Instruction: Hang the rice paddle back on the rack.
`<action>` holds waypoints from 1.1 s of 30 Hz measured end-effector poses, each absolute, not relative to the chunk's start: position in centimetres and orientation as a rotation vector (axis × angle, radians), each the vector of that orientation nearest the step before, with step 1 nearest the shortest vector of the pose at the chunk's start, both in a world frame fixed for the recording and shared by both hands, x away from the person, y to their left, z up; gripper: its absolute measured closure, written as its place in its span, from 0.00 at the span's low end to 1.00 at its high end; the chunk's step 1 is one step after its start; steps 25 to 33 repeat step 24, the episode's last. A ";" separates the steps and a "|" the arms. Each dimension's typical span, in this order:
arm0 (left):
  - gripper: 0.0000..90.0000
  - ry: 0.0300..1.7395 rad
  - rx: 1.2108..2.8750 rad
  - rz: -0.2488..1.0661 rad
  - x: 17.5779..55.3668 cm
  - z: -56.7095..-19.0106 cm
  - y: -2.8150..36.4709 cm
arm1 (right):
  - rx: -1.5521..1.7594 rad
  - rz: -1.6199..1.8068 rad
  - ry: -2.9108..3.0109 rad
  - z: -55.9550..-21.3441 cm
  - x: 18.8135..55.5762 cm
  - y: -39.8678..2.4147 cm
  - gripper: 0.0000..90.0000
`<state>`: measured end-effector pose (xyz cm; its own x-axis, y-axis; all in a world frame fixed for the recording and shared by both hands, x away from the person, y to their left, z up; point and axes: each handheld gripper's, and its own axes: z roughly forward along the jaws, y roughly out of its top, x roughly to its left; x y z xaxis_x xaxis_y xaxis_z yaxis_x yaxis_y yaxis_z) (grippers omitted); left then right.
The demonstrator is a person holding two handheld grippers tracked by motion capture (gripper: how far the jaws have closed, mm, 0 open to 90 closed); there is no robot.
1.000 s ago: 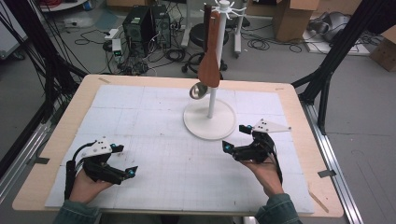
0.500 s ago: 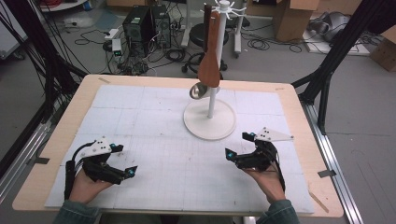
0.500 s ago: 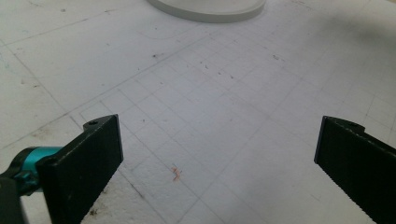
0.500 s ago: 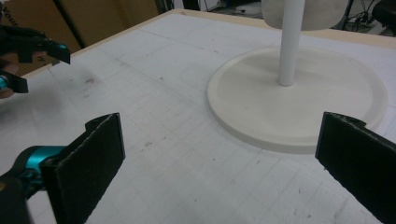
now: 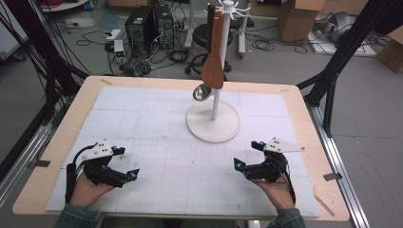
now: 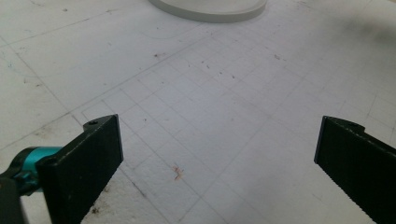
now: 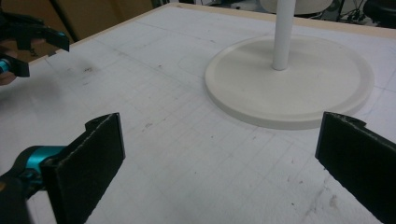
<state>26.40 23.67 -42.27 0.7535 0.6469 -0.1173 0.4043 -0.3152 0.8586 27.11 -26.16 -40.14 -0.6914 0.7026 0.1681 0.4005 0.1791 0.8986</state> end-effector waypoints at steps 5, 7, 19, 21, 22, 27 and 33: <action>0.02 0.791 1.961 0.309 26.4 -42.3 23.7 | 1.065 1.513 2.171 -40.3 26.5 -26.4 0.01; 0.02 0.793 1.956 0.308 26.4 -42.3 23.7 | 1.072 1.524 2.168 -40.7 26.3 -26.5 0.01; 0.02 0.800 1.951 0.310 26.3 -42.4 23.8 | 1.092 1.524 2.153 -41.6 25.6 -27.1 0.01; 0.02 0.800 1.951 0.313 26.3 -42.4 23.8 | 1.102 1.529 2.150 -41.8 25.5 -27.1 0.01; 0.02 0.803 1.946 0.312 26.3 -42.4 23.8 | 1.101 1.534 2.152 -41.9 25.5 -27.1 0.01; 0.02 0.801 1.949 0.313 26.3 -42.4 23.8 | 1.102 1.532 2.154 -42.1 25.6 -27.1 0.01; 0.02 0.801 1.949 0.313 26.3 -42.4 23.8 | 1.102 1.532 2.154 -42.1 25.6 -27.1 0.01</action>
